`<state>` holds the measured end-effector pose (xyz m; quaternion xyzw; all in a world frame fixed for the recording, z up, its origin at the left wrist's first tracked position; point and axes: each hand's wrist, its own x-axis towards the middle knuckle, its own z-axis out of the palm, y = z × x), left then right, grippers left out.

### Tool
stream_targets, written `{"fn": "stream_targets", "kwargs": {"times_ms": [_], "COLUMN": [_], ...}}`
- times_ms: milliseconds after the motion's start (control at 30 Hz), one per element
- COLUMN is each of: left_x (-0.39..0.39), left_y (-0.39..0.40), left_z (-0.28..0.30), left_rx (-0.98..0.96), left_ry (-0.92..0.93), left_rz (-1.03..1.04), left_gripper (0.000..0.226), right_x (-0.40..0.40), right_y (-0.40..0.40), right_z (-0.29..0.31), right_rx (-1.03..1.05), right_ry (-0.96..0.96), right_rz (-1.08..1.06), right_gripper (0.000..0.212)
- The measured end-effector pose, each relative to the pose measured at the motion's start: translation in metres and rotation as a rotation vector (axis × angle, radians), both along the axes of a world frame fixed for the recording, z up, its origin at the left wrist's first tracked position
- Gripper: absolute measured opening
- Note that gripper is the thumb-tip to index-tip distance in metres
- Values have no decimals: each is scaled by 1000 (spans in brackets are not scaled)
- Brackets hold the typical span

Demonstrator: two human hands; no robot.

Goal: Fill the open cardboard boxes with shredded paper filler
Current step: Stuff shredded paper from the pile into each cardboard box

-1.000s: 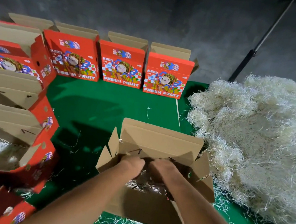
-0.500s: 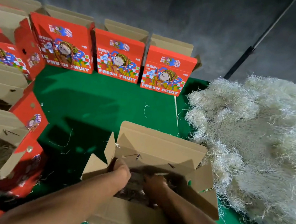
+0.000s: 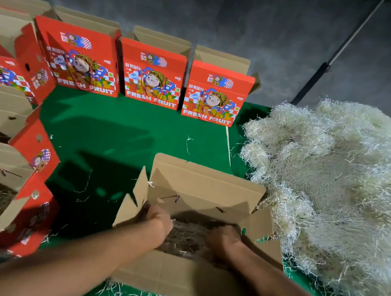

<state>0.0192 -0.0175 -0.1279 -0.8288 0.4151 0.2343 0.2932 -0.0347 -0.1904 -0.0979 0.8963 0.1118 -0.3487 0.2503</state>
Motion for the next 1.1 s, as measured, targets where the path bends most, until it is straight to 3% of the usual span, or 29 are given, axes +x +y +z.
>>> {"fn": "stream_targets", "kwargs": {"times_ms": [100, 200, 267, 367, 433, 533, 633, 733, 900, 1000, 1100], "left_x": [3, 2, 3, 2, 2, 6, 5, 1, -2, -7, -4], "left_y": [-17, -23, -19, -13, -10, -8, -14, -18, -24, -30, -32], "left_z": [17, 14, 4, -11, -18, -17, -12, -3, 1, -7, -15], "left_rx": [-95, -219, -106, 134, 194, 203, 121, 23, -370, -145, -93], "left_ry": [-106, 111, 254, 298, 316, 304, 341, 339, 267, 319, 285], "left_rz": [-6, 119, 216, 189, 181, 169, 171, 221, 238, 99, -30], "left_gripper": [30, 22, 23, 23, 19, 33, 38, 21, 27, 36, 44], "right_x": [7, 9, 3, -3, -5, -4, -4, -5, -5, -11, -14], "right_y": [-2, 8, 12, 4, 0, 1, 5, 7, 6, 4, 2], "right_z": [4, -3, -19, -43, -51, -51, -47, -38, -16, -19, -30], "right_rx": [129, 277, 384, 418, 405, 351, 348, 425, 446, 597, 510], "right_ry": [-82, -37, 58, 199, 251, 219, 168, 35, -134, -7, 164], "right_rz": [-159, -168, -206, -324, -361, -329, -298, -270, -186, -229, -218], "right_gripper": [28, 27, 32, 31, 30, 34, 42, 57, 35, 32, 31]}}
